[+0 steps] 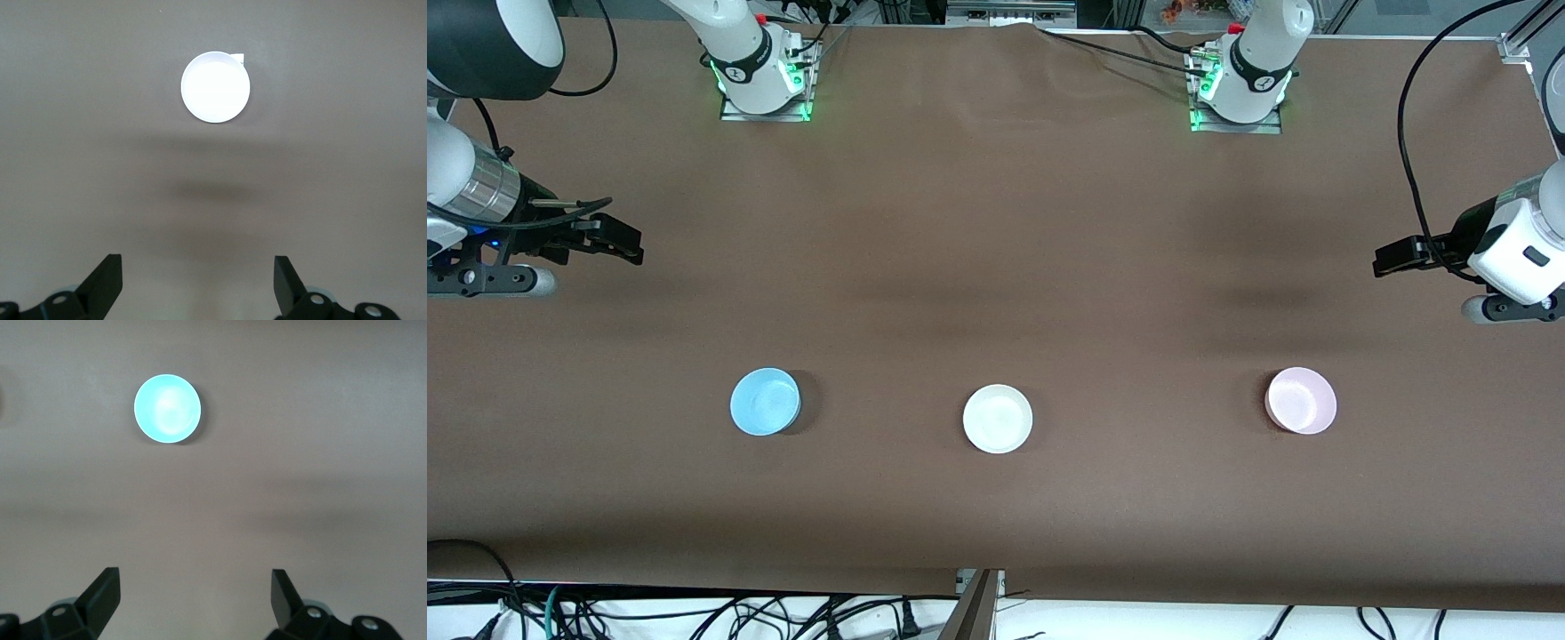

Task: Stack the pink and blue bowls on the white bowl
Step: 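Reach the left gripper toward the pink bowl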

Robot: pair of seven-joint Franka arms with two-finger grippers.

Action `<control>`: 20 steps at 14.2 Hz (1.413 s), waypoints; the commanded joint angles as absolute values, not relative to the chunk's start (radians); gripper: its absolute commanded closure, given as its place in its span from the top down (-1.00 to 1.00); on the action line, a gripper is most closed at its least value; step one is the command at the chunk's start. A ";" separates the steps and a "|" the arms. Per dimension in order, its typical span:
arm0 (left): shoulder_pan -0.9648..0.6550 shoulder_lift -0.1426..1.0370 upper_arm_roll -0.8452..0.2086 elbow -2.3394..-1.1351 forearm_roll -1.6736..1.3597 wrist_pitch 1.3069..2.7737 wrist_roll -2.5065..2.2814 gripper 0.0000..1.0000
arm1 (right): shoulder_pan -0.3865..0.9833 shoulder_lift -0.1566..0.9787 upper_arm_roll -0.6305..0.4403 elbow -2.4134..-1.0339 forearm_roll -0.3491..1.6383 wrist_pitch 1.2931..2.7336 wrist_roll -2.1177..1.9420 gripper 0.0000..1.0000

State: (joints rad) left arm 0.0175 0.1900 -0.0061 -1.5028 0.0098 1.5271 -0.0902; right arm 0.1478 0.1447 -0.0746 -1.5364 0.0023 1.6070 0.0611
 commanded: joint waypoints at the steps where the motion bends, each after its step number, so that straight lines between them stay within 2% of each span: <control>1: 0.012 0.207 -0.008 -1.463 0.037 1.500 -0.069 1.00 | 0.144 0.127 -0.069 -1.554 0.018 1.589 0.069 1.00; 4: 0.020 0.225 -0.008 -1.462 0.035 1.515 -0.064 1.00 | 0.144 0.129 -0.069 -1.552 0.018 1.601 0.069 1.00; 6: 0.040 0.280 -0.005 -1.465 0.029 1.554 -0.031 1.00 | 0.144 0.130 -0.069 -1.548 0.020 1.605 0.069 1.00; 8: 0.096 0.351 -0.005 -1.483 -0.036 1.676 0.069 1.00 | 0.144 0.130 -0.068 -1.548 0.025 1.608 0.069 1.00; 13: 0.106 0.526 -0.005 -1.535 -0.081 1.923 0.100 1.00 | 0.146 0.130 -0.064 -1.546 0.025 1.620 0.067 1.00; 17: 0.115 0.575 -0.005 -1.693 -0.083 2.222 0.219 1.00 | 0.146 0.132 -0.067 -1.546 0.026 1.621 0.067 1.00; 20: 0.121 0.578 -0.005 -1.779 -0.084 2.334 0.232 1.00 | 0.149 0.141 -0.066 -1.545 0.026 1.634 0.051 1.00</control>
